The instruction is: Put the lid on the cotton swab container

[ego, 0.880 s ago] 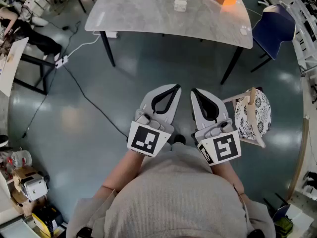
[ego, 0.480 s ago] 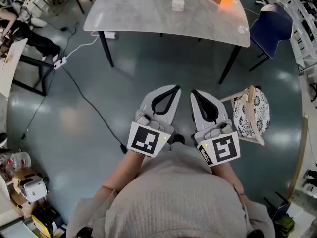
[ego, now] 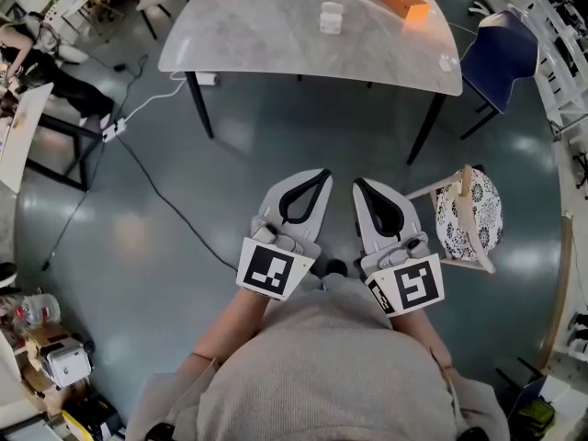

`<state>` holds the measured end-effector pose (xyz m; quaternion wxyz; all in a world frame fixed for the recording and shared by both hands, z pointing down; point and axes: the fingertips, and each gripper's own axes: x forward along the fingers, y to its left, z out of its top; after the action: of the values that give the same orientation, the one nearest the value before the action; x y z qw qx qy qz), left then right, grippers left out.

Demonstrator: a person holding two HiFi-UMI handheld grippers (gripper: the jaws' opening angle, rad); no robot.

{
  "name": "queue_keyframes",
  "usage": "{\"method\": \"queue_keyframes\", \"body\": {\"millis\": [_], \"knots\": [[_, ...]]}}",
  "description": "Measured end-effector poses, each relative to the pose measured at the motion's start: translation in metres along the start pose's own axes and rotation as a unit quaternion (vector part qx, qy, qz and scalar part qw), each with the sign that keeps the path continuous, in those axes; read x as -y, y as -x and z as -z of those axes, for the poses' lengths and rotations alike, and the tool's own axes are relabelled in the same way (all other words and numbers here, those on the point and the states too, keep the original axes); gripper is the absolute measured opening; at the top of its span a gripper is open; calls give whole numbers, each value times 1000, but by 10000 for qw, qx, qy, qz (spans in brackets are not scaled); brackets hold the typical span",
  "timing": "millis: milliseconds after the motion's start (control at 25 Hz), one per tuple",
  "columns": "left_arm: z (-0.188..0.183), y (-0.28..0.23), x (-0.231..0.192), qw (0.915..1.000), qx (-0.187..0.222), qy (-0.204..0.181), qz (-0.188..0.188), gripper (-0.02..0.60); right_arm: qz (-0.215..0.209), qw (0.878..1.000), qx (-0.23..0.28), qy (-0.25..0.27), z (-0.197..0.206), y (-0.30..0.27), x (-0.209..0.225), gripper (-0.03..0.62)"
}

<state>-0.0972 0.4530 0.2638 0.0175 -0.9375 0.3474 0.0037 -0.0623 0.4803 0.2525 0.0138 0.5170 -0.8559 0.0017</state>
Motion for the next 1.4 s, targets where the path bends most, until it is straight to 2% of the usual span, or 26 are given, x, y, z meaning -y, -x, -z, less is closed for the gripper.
{"method": "queue_keyframes", "body": {"millis": [480, 720, 1000, 1400], "knots": [[9, 15, -18, 9995, -74, -165, 273, -3, 203, 9998, 5, -43, 13, -16, -25, 2], [8, 11, -17, 9994, -2, -27, 359, -3, 334, 9993, -60, -123, 14, -13, -22, 2], [15, -8, -15, 9991, -64, -101, 402, -3, 390, 9991, -27, -176, 19, -17, 1, 2], [24, -72, -49, 9999, -94, -13, 124, -3, 183, 9998, -38, -110, 20, -63, 61, 2]]}}
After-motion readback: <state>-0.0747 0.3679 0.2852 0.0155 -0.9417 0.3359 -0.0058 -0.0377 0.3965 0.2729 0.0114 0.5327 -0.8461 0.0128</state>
